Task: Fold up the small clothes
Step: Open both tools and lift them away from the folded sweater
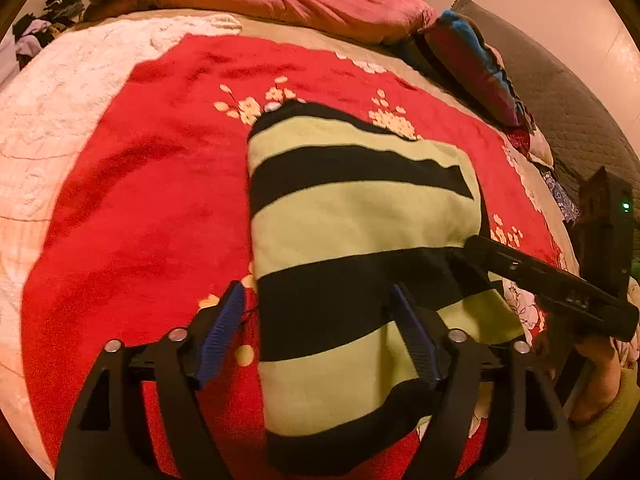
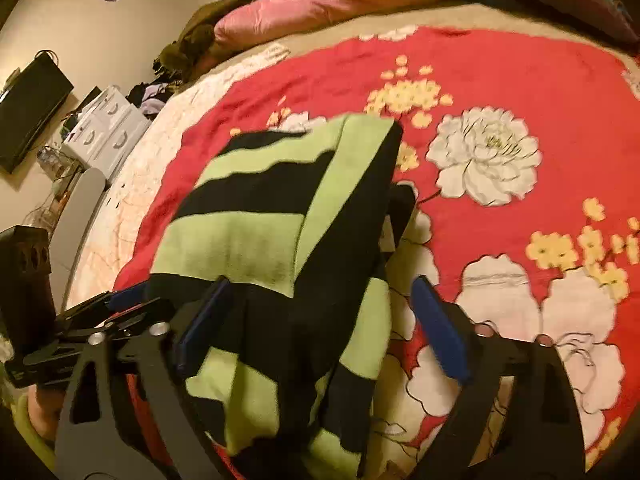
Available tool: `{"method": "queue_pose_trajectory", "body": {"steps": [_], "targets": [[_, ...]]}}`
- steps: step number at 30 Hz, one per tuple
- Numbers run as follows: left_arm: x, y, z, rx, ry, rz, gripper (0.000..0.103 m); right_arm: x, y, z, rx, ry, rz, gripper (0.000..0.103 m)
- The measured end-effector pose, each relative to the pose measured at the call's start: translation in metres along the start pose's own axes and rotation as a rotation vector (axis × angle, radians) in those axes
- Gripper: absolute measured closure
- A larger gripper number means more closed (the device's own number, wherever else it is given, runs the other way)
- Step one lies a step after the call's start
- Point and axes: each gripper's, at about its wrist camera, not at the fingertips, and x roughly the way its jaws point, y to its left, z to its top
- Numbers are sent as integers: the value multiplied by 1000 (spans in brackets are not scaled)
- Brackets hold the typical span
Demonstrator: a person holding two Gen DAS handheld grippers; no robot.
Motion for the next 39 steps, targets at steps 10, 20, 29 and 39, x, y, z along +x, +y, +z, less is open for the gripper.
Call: {"method": "queue_pose_trajectory", "body": {"steps": [10,20,29,39], "targets": [[-48,-7,-1,37,-81,66,5,-55,19,-4,-44,-128,-63,9],[-114,-14,-31,48,-200,115,4,-115,45,-35,-129,-242,-146,9],[-150,-17,-74,54,-209,134,4,-145,52,-82,-136,-255,-187,9],[-134,-12,-107,26,-126,170,4,-135,59,-122,-162,-182,-224,9]]}}
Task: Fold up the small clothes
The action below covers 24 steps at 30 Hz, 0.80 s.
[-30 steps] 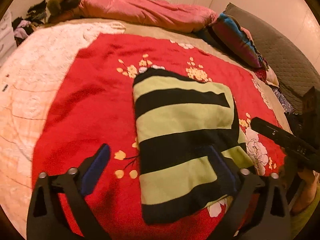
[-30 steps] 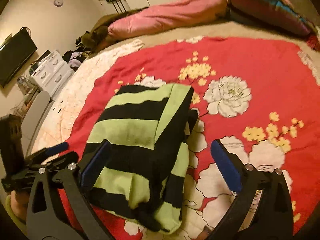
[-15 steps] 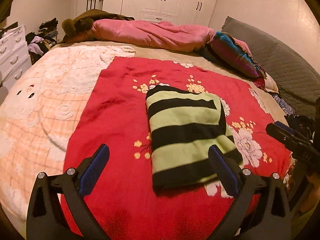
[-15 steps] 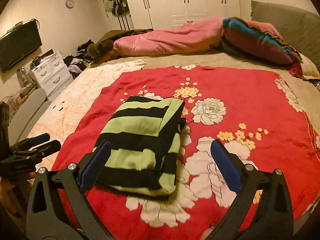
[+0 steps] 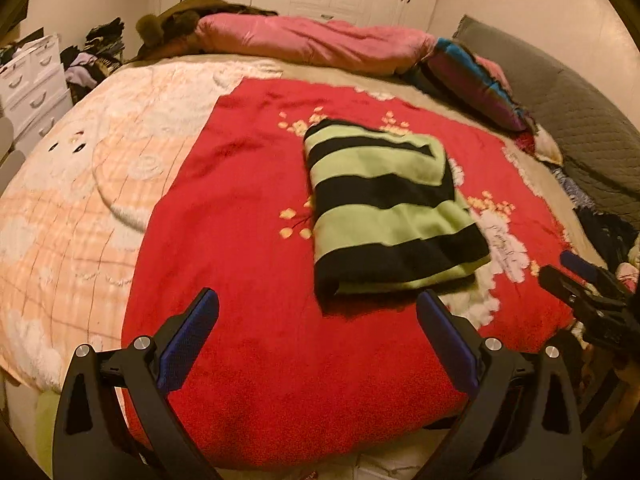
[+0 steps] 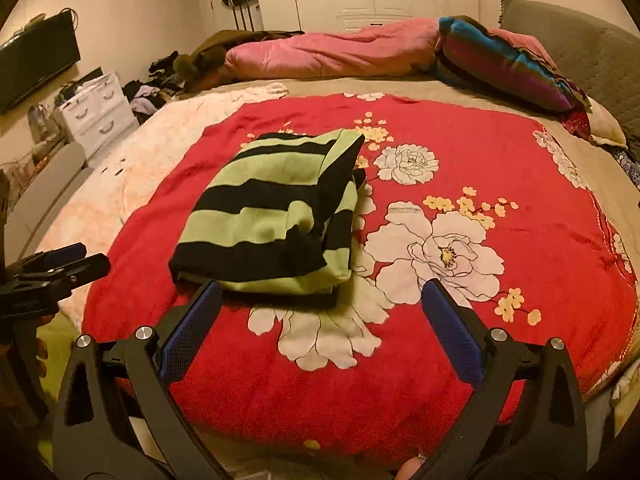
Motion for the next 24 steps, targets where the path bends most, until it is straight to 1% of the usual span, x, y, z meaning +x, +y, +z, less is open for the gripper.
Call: {"method": "queue_pose_trajectory", "body": {"steps": [2,5,14,24], "targets": [[1,1,0,-2,4,7,4,1,3,-1,-15,3,2,9],[1,1,0,-10,8,-4,4,0,6,-1,-33,-2,-5,9],[1,-3,1,5,7,4,4,0,7,-2,-28,1,-9,9],[-1,-3,2,-8,-2,10,4,2,10,-6,-32,14,-12,9]]}}
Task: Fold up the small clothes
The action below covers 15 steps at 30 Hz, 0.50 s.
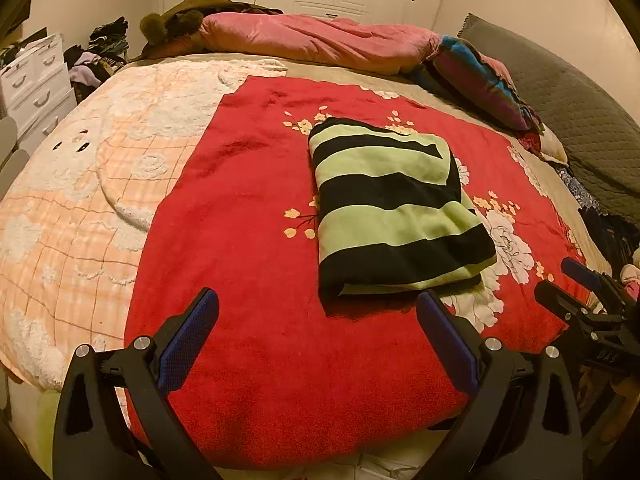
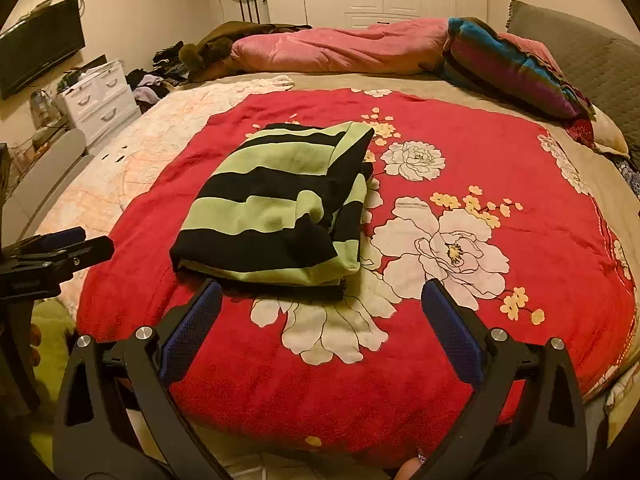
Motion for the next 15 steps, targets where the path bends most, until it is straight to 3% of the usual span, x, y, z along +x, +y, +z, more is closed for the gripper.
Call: {"method": "queue_pose_trajectory", "body": {"steps": [15], "targets": [[1,2,0,-2,5,23,4,4,-2,-2,11,8,-7,9]]}}
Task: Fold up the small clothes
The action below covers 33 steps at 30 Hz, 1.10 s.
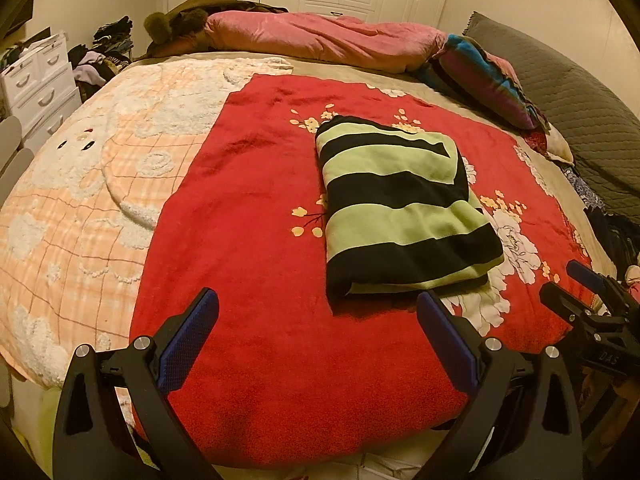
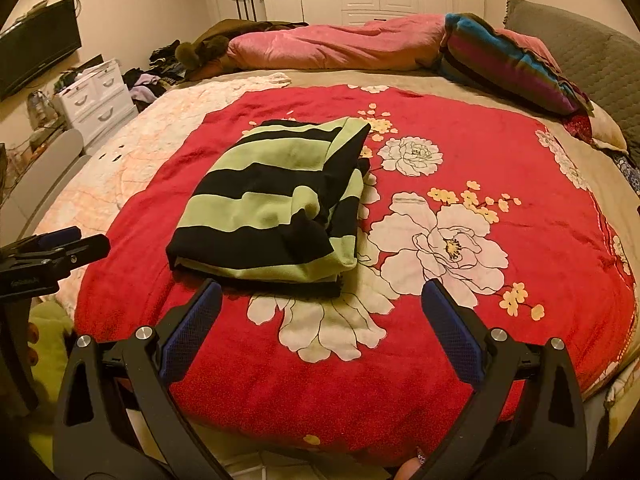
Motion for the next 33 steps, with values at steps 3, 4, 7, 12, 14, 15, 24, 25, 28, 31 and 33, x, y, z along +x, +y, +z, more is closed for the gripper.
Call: {"method": "queue_pose_trajectory", "body": {"steps": [3,4,7,12,14,15,24,25,28,31,33], "targets": [[0,0,0,0,0,2,4,0,0,1,-3,-2,-1,9],[0,0,0,1,1,2,4,-1,0,0,-3,-5,-2,9],[0,0,0,1,1,2,4,-1,-1,0,-2,-8,-7,9],[0,0,0,-1,0,1,4,-2,-1,0,4,-7,-12,9],[0,0,0,-2,3,3,4,-2,-1,0,1,-7,-12,9],[0,0,0,-3,3,2,4,-2,-1,0,0,-8,-13,9],[-1,0,-1,2,1,8,4,-1,-3,0,4,-3,-15,9],[-1,0,-1,2,2,7,4,-1,-2,0,5,-4,-14,9],[-1,-1,-1,2,2,7,4,-1,-2,0,5,-4,-15,9],[-1,0,-1,2,4,8,4,-1,-3,0,6,-4,-15,9],[-1,0,-1,1,5,7,4,-1,-3,0,6,-4,-14,9]]}}
